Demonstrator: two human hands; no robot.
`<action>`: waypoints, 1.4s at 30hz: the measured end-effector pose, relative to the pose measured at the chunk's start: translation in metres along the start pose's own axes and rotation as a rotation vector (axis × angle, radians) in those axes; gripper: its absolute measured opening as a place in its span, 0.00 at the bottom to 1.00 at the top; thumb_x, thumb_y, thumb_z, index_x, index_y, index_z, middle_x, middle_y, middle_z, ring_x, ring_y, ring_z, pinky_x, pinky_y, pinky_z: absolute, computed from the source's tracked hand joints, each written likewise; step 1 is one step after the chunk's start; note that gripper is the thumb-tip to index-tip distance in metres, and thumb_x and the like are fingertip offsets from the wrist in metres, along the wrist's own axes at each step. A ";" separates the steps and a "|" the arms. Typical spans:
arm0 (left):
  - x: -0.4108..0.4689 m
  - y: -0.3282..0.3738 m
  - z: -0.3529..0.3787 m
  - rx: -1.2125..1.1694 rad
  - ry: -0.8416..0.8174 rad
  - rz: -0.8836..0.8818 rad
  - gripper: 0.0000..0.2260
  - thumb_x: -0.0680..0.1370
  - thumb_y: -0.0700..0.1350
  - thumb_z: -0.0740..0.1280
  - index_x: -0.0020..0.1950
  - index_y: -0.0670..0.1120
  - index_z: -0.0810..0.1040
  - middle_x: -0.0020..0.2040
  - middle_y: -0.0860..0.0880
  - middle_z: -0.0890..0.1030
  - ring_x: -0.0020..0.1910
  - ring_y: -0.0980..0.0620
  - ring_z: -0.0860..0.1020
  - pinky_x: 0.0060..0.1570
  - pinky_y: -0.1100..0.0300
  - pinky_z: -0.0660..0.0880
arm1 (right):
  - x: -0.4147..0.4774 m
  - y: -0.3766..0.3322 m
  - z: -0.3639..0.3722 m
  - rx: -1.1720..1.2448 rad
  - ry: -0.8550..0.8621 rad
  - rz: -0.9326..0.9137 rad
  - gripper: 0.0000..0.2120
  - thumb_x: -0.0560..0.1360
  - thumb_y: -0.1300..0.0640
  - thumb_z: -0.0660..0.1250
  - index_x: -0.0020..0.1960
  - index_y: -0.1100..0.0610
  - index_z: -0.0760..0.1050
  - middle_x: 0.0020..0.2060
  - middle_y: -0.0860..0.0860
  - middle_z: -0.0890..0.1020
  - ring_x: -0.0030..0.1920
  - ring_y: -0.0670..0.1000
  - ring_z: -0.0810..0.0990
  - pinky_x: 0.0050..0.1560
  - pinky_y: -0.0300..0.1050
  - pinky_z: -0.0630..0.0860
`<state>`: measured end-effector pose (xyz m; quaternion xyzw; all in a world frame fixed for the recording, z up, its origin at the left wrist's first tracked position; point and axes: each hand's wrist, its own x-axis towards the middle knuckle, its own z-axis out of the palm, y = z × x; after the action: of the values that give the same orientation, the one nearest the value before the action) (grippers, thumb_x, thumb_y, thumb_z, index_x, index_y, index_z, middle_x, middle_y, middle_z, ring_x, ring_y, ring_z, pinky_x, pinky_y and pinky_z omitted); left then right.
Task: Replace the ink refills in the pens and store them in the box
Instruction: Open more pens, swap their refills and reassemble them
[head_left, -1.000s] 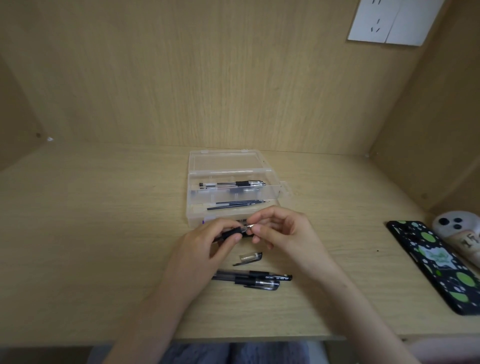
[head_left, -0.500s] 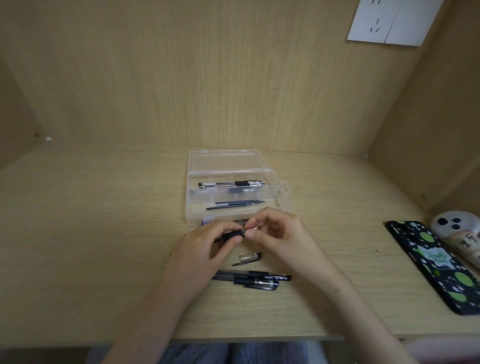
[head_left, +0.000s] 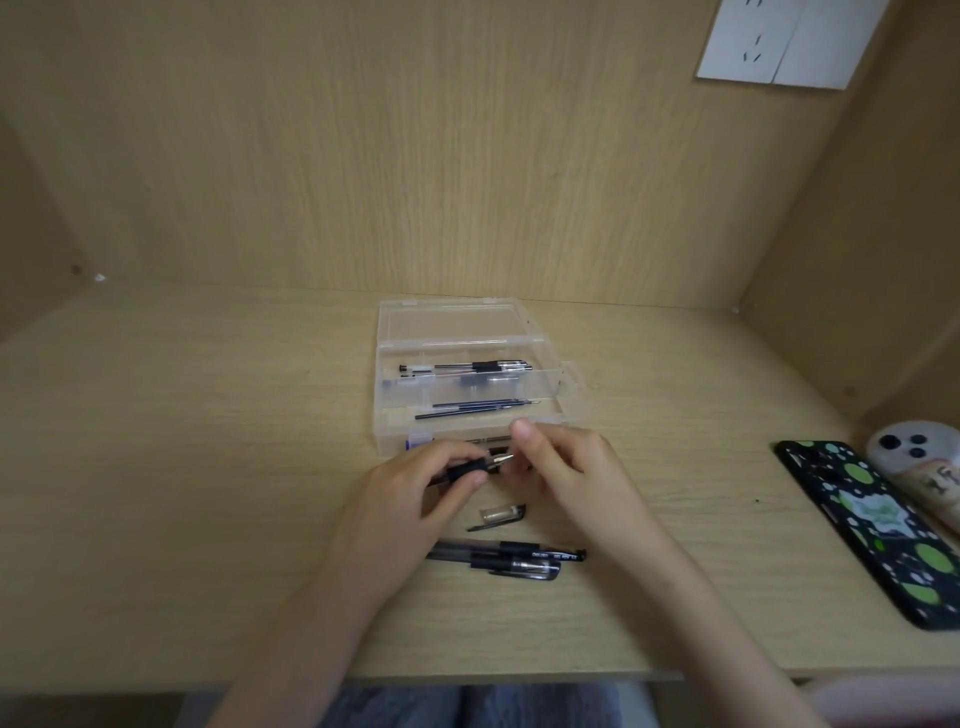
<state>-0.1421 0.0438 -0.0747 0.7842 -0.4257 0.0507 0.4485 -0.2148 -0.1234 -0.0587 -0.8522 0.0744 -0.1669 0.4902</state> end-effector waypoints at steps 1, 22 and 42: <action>0.000 0.000 0.000 -0.004 0.006 -0.001 0.07 0.75 0.49 0.67 0.52 0.54 0.79 0.45 0.66 0.78 0.48 0.68 0.76 0.46 0.76 0.68 | 0.000 0.001 -0.001 0.026 -0.005 -0.002 0.20 0.73 0.35 0.60 0.38 0.50 0.78 0.35 0.50 0.81 0.35 0.48 0.77 0.44 0.50 0.74; 0.001 -0.002 0.001 -0.057 -0.007 -0.001 0.11 0.74 0.54 0.64 0.53 0.53 0.79 0.46 0.63 0.80 0.47 0.66 0.78 0.46 0.73 0.72 | -0.006 0.001 0.003 0.048 -0.037 -0.024 0.08 0.75 0.49 0.67 0.38 0.50 0.77 0.30 0.48 0.75 0.34 0.42 0.71 0.37 0.39 0.67; 0.001 -0.004 0.003 -0.087 0.051 -0.052 0.10 0.73 0.53 0.64 0.53 0.55 0.79 0.45 0.65 0.78 0.47 0.66 0.77 0.46 0.73 0.72 | -0.013 0.017 -0.014 -0.090 -0.101 -0.047 0.01 0.73 0.52 0.71 0.44 0.48 0.80 0.39 0.42 0.80 0.42 0.41 0.75 0.46 0.36 0.69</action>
<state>-0.1399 0.0419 -0.0788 0.7732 -0.3955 0.0402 0.4941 -0.2317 -0.1393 -0.0693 -0.8821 0.0369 -0.1319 0.4506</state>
